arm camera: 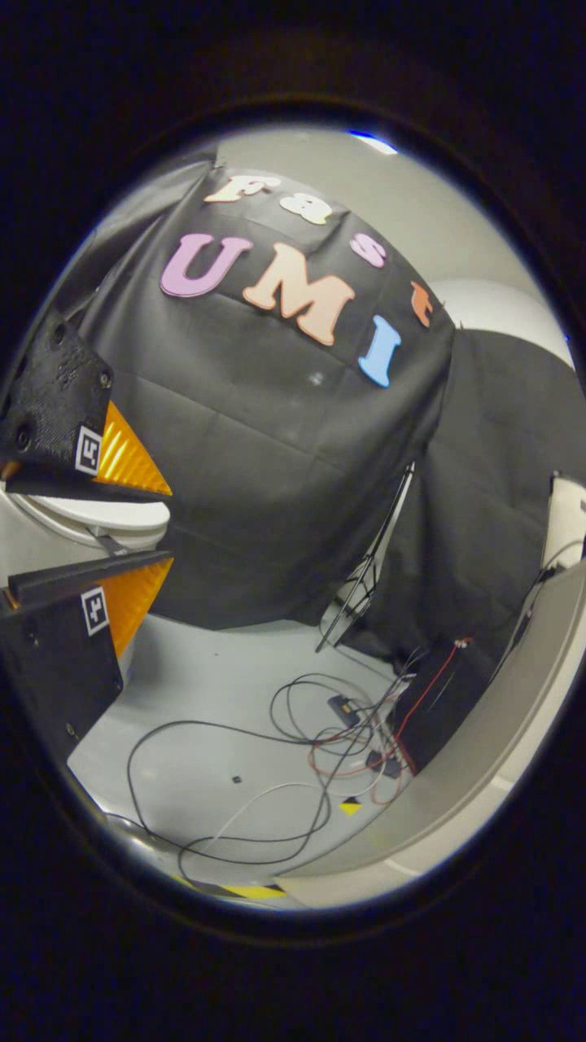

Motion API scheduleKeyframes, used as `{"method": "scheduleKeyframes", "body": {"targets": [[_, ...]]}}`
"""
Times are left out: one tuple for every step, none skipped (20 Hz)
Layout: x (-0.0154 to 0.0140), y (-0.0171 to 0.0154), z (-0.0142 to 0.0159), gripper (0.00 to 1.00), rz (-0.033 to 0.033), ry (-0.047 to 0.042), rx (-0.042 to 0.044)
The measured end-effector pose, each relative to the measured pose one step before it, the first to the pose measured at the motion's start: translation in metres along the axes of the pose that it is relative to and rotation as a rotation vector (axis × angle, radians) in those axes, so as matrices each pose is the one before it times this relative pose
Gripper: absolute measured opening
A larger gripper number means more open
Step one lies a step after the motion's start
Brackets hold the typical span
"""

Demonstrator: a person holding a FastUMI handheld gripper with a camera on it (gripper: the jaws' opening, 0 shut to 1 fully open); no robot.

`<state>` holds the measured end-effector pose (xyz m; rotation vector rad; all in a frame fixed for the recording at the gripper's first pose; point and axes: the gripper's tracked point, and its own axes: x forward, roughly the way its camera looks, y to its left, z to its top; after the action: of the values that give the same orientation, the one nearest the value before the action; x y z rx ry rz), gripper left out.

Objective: Open the toilet lid.

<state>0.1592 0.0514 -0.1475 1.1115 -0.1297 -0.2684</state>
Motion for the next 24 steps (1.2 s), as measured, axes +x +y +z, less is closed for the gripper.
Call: {"method": "scheduleKeyframes", "body": {"targets": [[0.00862, -0.00442, -0.00823, 0.36, -0.00245, 0.01958, 0.02138], [0.00913, -0.00372, -0.01047, 0.36, -0.00631, 0.02626, 0.01584], [0.00895, -0.00452, -0.00820, 0.36, -0.00859, 0.02706, 0.01070], [0.00745, -0.00315, -0.00792, 0.36, -0.00106, 0.02885, 0.00834], [0.00746, -0.00196, -0.00727, 0.36, 0.00213, 0.02990, 0.01037], [0.00799, -0.00194, -0.00597, 0.36, 0.00632, 0.02319, 0.00459], [0.00727, -0.00213, -0.00319, 0.36, 0.00660, 0.01923, 0.00171], [0.00729, -0.00203, -0.00177, 0.36, 0.00331, 0.01390, 0.00229], [0.00757, -0.00174, -0.00155, 0.36, -0.00016, 0.01236, 0.00382], [0.00752, -0.00105, 0.00012, 0.36, 0.00101, 0.00920, 0.00613], [0.00592, 0.00045, -0.00038, 0.36, 0.00249, 0.01014, 0.00632], [0.00560, -0.00154, -0.00008, 0.36, 0.00461, 0.00799, 0.00529], [0.00421, 0.00027, -0.00158, 0.36, 0.00508, 0.00952, 0.00498], [0.00509, 0.00001, -0.00049, 0.36, 0.00563, 0.00671, 0.00340], [0.00517, 0.00209, -0.00072, 0.36, 0.00983, 0.00636, 0.00143], [0.00484, 0.00193, -0.00004, 0.36, 0.01238, 0.00751, 0.00546], [0.00397, 0.00444, -0.00049, 0.36, 0.01762, 0.00838, 0.00428], [0.00400, 0.00173, -0.00148, 0.36, 0.01264, 0.01025, 0.00288], [0.00485, -0.00024, -0.00307, 0.36, 0.00067, 0.00971, 0.00107], [0.00502, -0.00094, -0.00273, 0.35, -0.00340, 0.01138, 0.00045], [0.00336, 0.00168, -0.00156, 0.34, 0.00028, 0.01171, 0.00072], [-0.00047, 0.00120, -0.00244, 0.34, -0.00238, 0.00973, -0.00006], [0.00219, 0.00021, -0.00148, 0.33, 0.00319, 0.00823, 0.00033], [0.00045, 0.00097, 0.00107, 0.32, 0.00472, -0.00791, 0.00537]]}}
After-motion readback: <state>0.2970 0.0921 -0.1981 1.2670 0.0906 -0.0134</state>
